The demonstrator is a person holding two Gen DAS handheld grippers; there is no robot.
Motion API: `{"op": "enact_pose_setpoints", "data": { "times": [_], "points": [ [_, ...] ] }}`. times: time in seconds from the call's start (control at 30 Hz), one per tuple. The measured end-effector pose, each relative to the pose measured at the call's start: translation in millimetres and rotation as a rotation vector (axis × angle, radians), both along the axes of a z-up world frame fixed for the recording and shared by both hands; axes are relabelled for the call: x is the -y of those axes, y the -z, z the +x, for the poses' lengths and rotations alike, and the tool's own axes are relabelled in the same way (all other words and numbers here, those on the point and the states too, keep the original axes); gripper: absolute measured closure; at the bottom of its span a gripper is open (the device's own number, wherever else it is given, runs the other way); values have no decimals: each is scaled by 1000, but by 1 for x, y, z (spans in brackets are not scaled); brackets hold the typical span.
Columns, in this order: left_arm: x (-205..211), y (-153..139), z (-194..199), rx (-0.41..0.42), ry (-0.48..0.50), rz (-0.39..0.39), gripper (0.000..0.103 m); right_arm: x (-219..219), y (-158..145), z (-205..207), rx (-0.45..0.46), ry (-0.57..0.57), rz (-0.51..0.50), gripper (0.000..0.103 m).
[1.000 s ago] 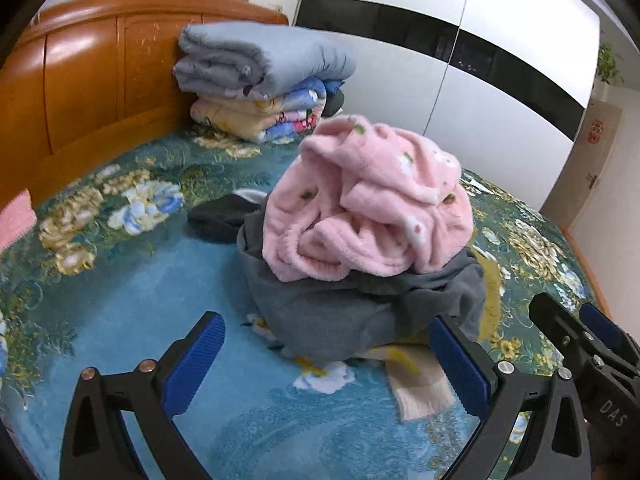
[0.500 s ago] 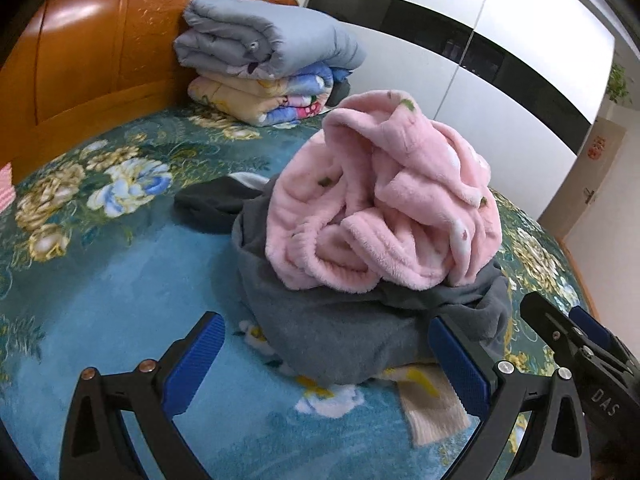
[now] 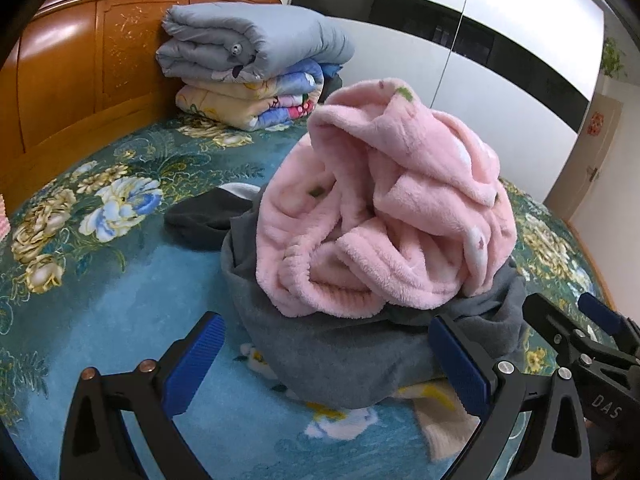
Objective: Fold clothes
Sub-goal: 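Reach both tools toward the pink fleece garment on the clothes heap, then grasp the pink fleece with the left tool while the right tool grasps another edge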
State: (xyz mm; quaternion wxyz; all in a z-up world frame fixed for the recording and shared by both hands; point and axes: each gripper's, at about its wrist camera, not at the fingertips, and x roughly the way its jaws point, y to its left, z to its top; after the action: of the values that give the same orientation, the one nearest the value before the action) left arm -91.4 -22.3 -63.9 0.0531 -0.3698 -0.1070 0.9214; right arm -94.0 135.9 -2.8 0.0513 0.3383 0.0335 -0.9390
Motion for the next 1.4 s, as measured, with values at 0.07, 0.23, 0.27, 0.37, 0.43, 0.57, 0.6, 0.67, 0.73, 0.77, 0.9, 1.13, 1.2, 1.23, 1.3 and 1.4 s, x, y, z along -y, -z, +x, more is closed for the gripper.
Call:
{"op": "enact_pose_setpoints", "data": {
  "times": [0.07,0.23,0.27,0.37,0.43,0.57,0.6,0.67,0.73,0.77,0.9,1.13,1.2,1.23,1.3,1.4],
  "points": [
    [-1,0,-2,10,7,-2,0,0,0,-1,3,-4,-2,0],
    [-6,-2,-6,20,27,-30,0,-2,-3,-2,0,-16,1,0],
    [-7,-3,-6,18,27,-41,0,-3,-3,-2,-1,-19,0,0],
    [-11,-5,-7,12,28,-73,0,-5,-6,-1,1,-25,-2,0],
    [-12,-6,-8,8,29,-90,0,-7,-6,-2,5,-26,1,0],
    [-10,-11,-10,7,27,-84,0,-11,-7,-1,9,-29,1,0],
    [-9,-13,-10,7,27,-79,0,-12,-7,-1,10,-30,-1,0],
    [-9,-16,-12,4,30,-74,0,-13,-6,0,12,-33,-5,0],
    [-9,-19,-14,2,39,-71,0,-14,-6,1,14,-37,-12,0],
    [-9,-21,-15,1,48,-66,0,-14,-6,0,16,-38,-13,0],
    [-11,-28,-23,17,74,-41,0,-15,-5,-1,23,-43,-13,0],
    [-14,-44,-57,125,90,59,0,-25,-2,5,43,-26,-35,0],
    [-12,-50,-69,142,73,143,0,-30,-1,10,53,-17,-45,0],
    [-10,-53,-76,148,62,196,0,-33,0,15,60,-13,-44,0],
    [-9,-57,-90,161,42,282,0,-37,2,23,74,-4,-42,0],
    [-13,-60,-112,186,26,359,8,-44,5,35,95,8,-38,0]
  ]
}}
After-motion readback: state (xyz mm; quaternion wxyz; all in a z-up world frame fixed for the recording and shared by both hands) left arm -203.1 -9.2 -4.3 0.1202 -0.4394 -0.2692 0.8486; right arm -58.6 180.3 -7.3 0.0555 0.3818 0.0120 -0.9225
